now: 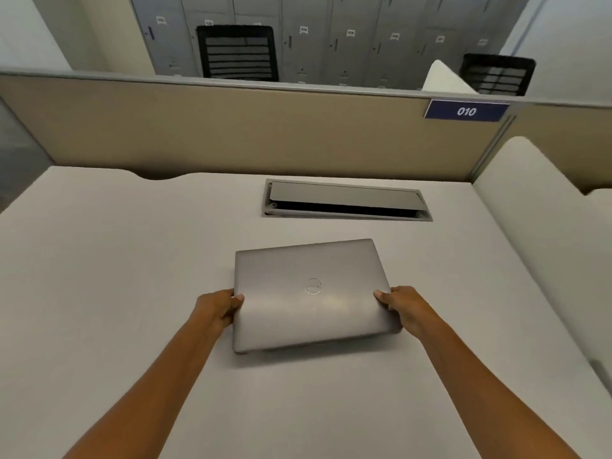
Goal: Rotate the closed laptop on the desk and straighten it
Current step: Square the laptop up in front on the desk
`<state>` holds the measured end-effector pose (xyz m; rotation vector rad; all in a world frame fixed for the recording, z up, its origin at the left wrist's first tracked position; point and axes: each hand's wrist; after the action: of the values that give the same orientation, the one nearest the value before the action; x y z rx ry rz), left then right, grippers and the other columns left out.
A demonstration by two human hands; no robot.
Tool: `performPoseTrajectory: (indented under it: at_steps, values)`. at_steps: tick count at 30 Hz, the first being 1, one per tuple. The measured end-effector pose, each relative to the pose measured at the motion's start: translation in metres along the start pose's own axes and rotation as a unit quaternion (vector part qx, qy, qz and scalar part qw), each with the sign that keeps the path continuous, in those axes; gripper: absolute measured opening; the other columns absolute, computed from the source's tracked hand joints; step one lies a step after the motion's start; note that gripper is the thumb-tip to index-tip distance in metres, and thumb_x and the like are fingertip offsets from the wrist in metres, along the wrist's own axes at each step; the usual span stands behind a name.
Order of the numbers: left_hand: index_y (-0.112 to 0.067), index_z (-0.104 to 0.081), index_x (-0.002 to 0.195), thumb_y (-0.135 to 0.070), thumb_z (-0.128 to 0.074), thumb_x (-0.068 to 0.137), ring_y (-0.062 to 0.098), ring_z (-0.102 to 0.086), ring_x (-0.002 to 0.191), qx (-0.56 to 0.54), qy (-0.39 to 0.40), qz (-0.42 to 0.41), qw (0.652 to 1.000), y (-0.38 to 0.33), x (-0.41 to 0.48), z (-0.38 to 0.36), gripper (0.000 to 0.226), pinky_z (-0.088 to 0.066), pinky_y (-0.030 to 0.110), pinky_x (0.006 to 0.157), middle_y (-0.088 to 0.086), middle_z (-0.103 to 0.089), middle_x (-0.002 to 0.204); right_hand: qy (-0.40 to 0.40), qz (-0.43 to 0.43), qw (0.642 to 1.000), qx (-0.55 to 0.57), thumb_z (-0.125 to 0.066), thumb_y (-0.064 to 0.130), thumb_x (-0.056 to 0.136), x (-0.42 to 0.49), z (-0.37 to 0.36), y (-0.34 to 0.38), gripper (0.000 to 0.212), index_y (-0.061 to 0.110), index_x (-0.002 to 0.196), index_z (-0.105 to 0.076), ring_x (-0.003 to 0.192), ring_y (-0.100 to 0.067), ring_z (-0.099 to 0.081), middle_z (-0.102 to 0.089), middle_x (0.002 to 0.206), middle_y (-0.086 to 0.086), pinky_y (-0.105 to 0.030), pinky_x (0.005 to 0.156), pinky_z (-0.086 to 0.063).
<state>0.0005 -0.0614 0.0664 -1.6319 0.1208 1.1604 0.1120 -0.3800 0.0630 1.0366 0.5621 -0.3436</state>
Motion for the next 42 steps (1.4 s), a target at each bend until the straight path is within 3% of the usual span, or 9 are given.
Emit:
performPoseTrajectory:
  at_steps: [13, 18, 22, 24, 30, 33, 36, 39, 42]
  values:
    - [0.007, -0.060, 0.117, 0.005, -0.066, 0.083, 0.028, -0.058, 0.096, 0.101, 0.029, 0.009, 0.994, 0.033, -0.009, -0.064, 0.035, -0.051, 0.037, 0.085, 0.022, -0.061, 0.126, -0.074, -0.051, 0.995, 0.040, -0.067, 0.020, 0.087, -0.030, 0.054, -0.086, 0.035, 0.003, 0.066, -0.045, 0.066, -0.021, -0.045, -0.050, 0.073, -0.010, -0.028, 0.056, -0.034]
    - [0.007, -0.062, 0.111, 0.004, -0.066, 0.083, 0.030, -0.059, 0.100, 0.126, 0.006, -0.009, 0.992, 0.034, -0.012, -0.064, 0.028, -0.052, 0.037, 0.089, 0.020, -0.062, 0.115, -0.080, -0.035, 0.996, 0.027, -0.070, 0.023, 0.084, -0.029, 0.054, -0.085, 0.036, 0.003, 0.063, -0.049, 0.076, -0.027, -0.052, -0.056, 0.075, -0.010, -0.033, 0.071, -0.039]
    - [0.001, -0.064, 0.087, 0.005, -0.070, 0.080, 0.027, -0.061, 0.092, 0.131, -0.011, -0.018, 0.991, 0.039, -0.010, -0.060, 0.010, -0.052, 0.035, 0.080, 0.018, -0.063, 0.104, -0.073, -0.027, 0.997, 0.019, -0.072, 0.024, 0.082, -0.030, 0.055, -0.084, 0.031, 0.002, 0.076, -0.051, 0.077, -0.027, -0.050, -0.054, 0.084, -0.013, -0.033, 0.070, -0.037]
    - [0.000, -0.064, 0.089, 0.002, -0.072, 0.078, 0.028, -0.063, 0.092, 0.135, -0.019, -0.026, 0.990, 0.042, -0.009, -0.058, 0.014, -0.054, 0.035, 0.079, 0.018, -0.065, 0.104, -0.074, -0.023, 0.997, 0.013, -0.073, 0.025, 0.081, -0.030, 0.056, -0.083, 0.031, 0.003, 0.076, -0.051, 0.076, -0.027, -0.049, -0.053, 0.084, -0.013, -0.033, 0.069, -0.036]
    - [-0.013, -0.061, 0.065, -0.011, -0.073, 0.081, 0.034, -0.067, 0.104, 0.175, -0.049, -0.052, 0.982, 0.049, -0.002, -0.056, 0.020, -0.054, 0.042, 0.096, 0.020, -0.068, 0.104, -0.084, -0.016, 0.996, -0.028, -0.077, 0.027, 0.076, -0.028, 0.059, -0.083, 0.038, 0.005, 0.065, -0.049, 0.070, -0.025, -0.049, -0.054, 0.077, -0.014, -0.032, 0.067, -0.036]
    - [-0.016, -0.061, 0.060, -0.012, -0.076, 0.078, 0.031, -0.068, 0.091, 0.175, -0.070, -0.063, 0.980, 0.053, -0.005, -0.054, 0.023, -0.054, 0.043, 0.095, 0.015, -0.067, 0.092, -0.094, -0.011, 0.994, -0.055, -0.080, 0.032, 0.073, -0.025, 0.061, -0.084, 0.037, 0.005, 0.069, -0.055, 0.070, -0.026, -0.051, -0.057, 0.076, -0.015, -0.032, 0.067, -0.037]
    - [-0.013, -0.070, 0.073, -0.013, -0.077, 0.077, 0.026, -0.065, 0.083, 0.178, -0.082, -0.077, 0.978, 0.057, -0.010, -0.055, 0.008, -0.055, 0.036, 0.092, 0.010, -0.066, 0.090, -0.107, 0.001, 0.990, -0.092, -0.079, 0.035, 0.071, -0.026, 0.061, -0.084, 0.039, 0.005, 0.066, -0.056, 0.067, -0.027, -0.052, -0.059, 0.073, -0.016, -0.031, 0.065, -0.036]
    - [-0.009, -0.073, 0.102, -0.018, -0.079, 0.075, 0.026, -0.068, 0.086, 0.195, -0.101, -0.104, 0.970, 0.063, -0.012, -0.054, 0.029, -0.055, 0.034, 0.089, 0.008, -0.071, 0.100, -0.120, 0.006, 0.986, -0.117, -0.079, 0.037, 0.072, -0.028, 0.060, -0.083, 0.039, 0.000, 0.069, -0.067, 0.068, -0.027, -0.056, -0.065, 0.075, -0.017, -0.032, 0.066, -0.042]
    - [-0.011, -0.075, 0.100, -0.021, -0.082, 0.071, 0.028, -0.071, 0.093, 0.218, -0.120, -0.138, 0.959, 0.069, -0.017, -0.051, 0.031, -0.056, 0.040, 0.092, 0.009, -0.074, 0.107, -0.133, 0.008, 0.982, -0.131, -0.079, 0.037, 0.072, -0.029, 0.058, -0.082, 0.043, -0.005, 0.079, -0.074, 0.070, -0.027, -0.059, -0.070, 0.079, -0.016, -0.035, 0.072, -0.050]
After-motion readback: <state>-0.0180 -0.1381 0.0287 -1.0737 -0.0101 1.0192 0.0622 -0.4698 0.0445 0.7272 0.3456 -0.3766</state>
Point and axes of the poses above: each hand's wrist, its own x-axis towards the middle knuckle, its own z-axis out of the back of the hand, y = z × x
